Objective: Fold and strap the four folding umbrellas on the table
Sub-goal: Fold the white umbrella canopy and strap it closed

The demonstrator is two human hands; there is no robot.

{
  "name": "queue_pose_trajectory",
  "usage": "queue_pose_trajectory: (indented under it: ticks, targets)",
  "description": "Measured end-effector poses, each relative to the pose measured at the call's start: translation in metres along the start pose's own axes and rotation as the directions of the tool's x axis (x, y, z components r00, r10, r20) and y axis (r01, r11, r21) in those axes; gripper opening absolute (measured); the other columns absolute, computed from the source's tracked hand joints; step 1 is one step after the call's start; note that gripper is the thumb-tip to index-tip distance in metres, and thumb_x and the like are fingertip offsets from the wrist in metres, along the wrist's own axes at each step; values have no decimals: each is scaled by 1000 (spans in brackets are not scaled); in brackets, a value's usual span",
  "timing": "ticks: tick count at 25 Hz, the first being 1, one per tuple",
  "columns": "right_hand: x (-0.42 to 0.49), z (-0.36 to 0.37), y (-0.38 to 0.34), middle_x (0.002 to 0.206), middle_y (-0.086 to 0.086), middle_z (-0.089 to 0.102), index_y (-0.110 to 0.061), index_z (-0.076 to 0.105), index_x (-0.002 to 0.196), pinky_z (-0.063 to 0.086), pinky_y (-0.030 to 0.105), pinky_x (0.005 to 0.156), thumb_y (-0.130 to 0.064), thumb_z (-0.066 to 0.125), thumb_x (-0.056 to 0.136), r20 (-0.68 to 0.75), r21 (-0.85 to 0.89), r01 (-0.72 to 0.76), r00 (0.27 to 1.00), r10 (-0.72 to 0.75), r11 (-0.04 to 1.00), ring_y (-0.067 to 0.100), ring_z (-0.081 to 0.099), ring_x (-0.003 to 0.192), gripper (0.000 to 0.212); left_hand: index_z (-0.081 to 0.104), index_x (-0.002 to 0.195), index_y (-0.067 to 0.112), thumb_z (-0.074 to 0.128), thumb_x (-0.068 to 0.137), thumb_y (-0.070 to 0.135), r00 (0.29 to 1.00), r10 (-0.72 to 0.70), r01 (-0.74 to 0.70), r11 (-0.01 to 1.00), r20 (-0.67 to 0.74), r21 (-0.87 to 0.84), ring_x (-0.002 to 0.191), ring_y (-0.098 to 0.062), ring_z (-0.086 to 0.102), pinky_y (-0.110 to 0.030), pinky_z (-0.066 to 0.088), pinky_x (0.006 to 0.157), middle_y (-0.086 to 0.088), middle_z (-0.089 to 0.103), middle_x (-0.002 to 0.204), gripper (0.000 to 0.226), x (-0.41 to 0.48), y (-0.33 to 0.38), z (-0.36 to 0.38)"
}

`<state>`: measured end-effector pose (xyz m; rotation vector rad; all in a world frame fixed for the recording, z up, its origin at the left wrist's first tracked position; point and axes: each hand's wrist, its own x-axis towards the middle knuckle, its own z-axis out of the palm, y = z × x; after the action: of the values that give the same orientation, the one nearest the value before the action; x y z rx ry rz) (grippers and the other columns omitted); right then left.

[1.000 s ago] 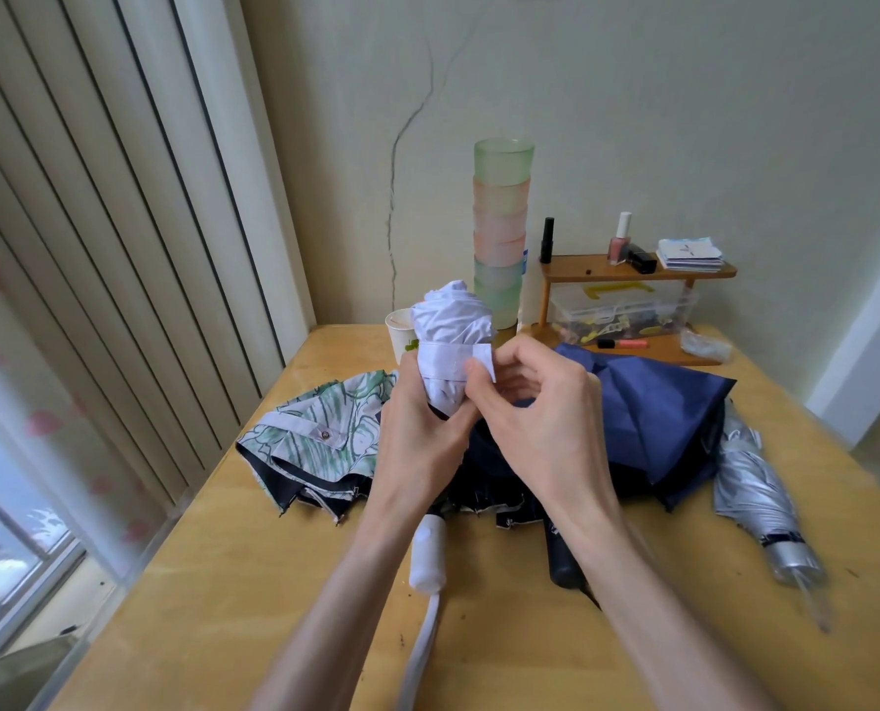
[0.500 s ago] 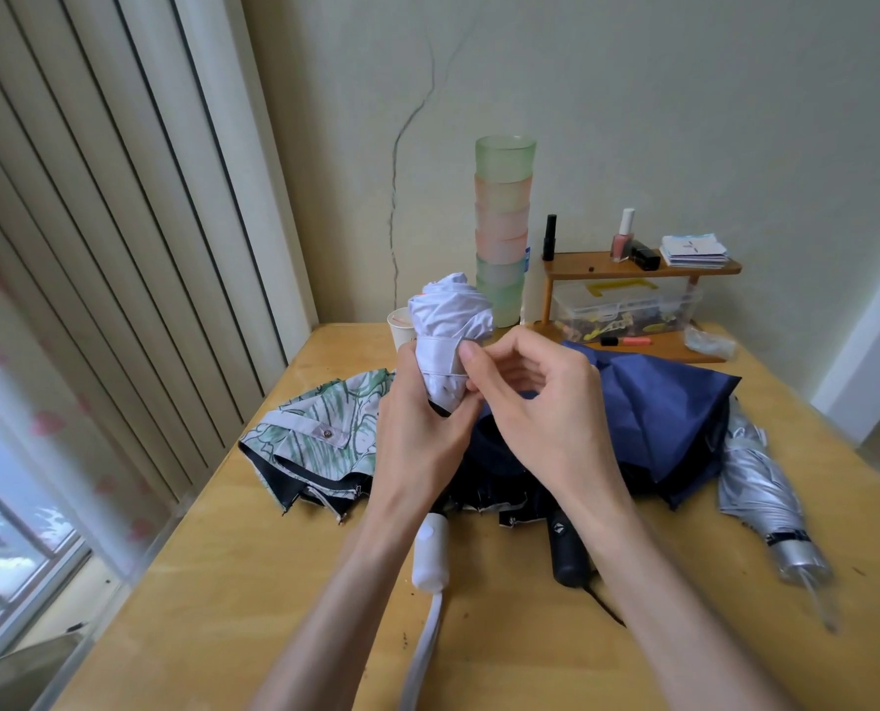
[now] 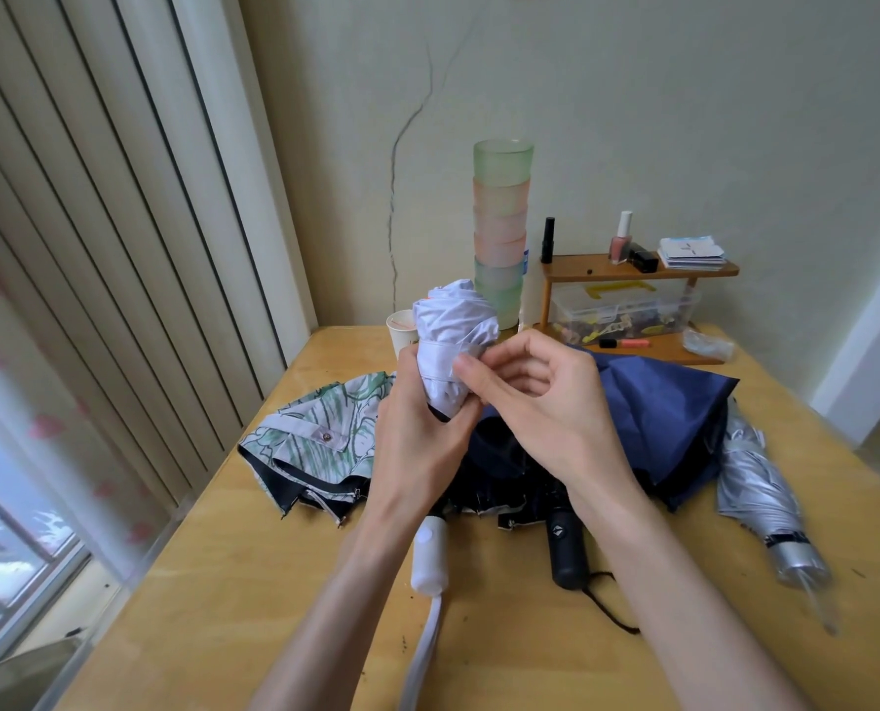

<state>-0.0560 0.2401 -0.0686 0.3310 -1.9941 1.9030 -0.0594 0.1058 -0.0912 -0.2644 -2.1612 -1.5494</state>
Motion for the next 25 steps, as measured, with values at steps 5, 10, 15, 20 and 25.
queue_pose_trajectory:
  ticks: [5, 10, 15, 20, 25]
  targets:
    - [1, 2, 0, 72, -3, 74, -12, 70, 83, 61, 37, 77, -25, 88, 85, -17, 7, -18, 1000, 18, 1000, 10, 71, 70, 23, 52, 118, 22, 74, 88, 32, 999, 31, -31, 998, 8, 57, 81, -16, 67, -52, 56, 71, 18, 67, 95, 38, -2, -1, 0]
    - [2, -2, 2, 70, -4, 73, -16, 69, 80, 62, 35, 71, -26, 94, 78, 29, -57, 28, 999, -27, 998, 12, 70, 67, 27, 51, 119, 24, 71, 82, 45, 999, 22, -24, 998, 32, 56, 84, -19, 68, -53, 56, 72, 16, 68, 93, 47, -2, -2, -2]
    - [5, -5, 3, 70, 1, 73, -12, 69, 84, 53, 21, 59, -40, 81, 79, 75, 46, 18, 997, -22, 999, 14, 68, 61, 31, 52, 115, 23, 72, 78, 49, 998, 43, -43, 999, 37, 5, 81, -19, 66, -53, 56, 72, 13, 67, 92, 50, 0, -1, -2]
    - [7, -6, 7, 75, 0, 75, -15, 69, 83, 58, 26, 66, -29, 85, 85, 66, 5, 53, 996, -53, 999, 13, 70, 65, 21, 54, 116, 23, 78, 87, 32, 998, 40, -39, 998, 38, -46, 83, -16, 68, -52, 57, 73, 12, 68, 93, 39, -1, -3, -1]
    - [12, -14, 15, 107, -7, 77, -26, 67, 113, 60, 27, 84, -60, 89, 63, -10, -47, -18, 1000, 18, 999, 10, 75, 99, 65, 61, 125, 22, 77, 95, 16, 990, 47, -22, 983, 136, -181, 103, -17, 72, -40, 60, 87, 4, 74, 111, 35, 1, -4, -1]
